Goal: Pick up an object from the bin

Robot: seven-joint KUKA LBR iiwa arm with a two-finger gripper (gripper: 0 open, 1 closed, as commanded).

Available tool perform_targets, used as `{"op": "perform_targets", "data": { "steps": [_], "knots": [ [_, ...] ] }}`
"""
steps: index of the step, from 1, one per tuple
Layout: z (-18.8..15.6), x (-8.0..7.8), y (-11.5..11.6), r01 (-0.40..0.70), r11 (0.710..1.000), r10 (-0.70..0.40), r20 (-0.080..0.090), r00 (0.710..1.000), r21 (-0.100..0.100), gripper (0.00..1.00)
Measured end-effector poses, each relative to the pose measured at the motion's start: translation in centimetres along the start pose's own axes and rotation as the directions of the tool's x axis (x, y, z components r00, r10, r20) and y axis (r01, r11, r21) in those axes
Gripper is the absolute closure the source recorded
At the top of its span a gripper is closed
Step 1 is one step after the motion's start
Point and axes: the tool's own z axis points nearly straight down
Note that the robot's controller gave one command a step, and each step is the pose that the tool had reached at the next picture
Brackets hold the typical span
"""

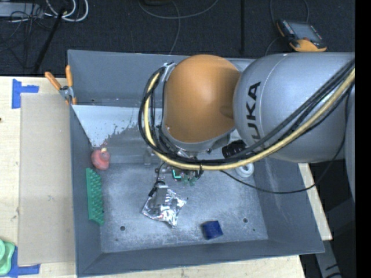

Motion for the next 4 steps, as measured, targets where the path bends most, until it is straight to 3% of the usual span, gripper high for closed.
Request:
{"op": "perform_targets", "data": {
  "steps": [1,2,3,4],
  "knots": [
    [12.0,1.1,-6.3,0.186,0.983,-0.186,0.0,0.983,0.001,0.0],
    [16.6,-1.2,-6.6,0.182,0.983,-0.182,0.005,0.983,0.0,0.0],
    [16.3,-1.2,-6.5,0.179,0.984,-0.179,0.008,0.984,-0.001,1.0],
    [1.9,2.0,-10.0,0.122,0.993,-0.122,0.015,0.992,0.0,1.0]
  ]
}}
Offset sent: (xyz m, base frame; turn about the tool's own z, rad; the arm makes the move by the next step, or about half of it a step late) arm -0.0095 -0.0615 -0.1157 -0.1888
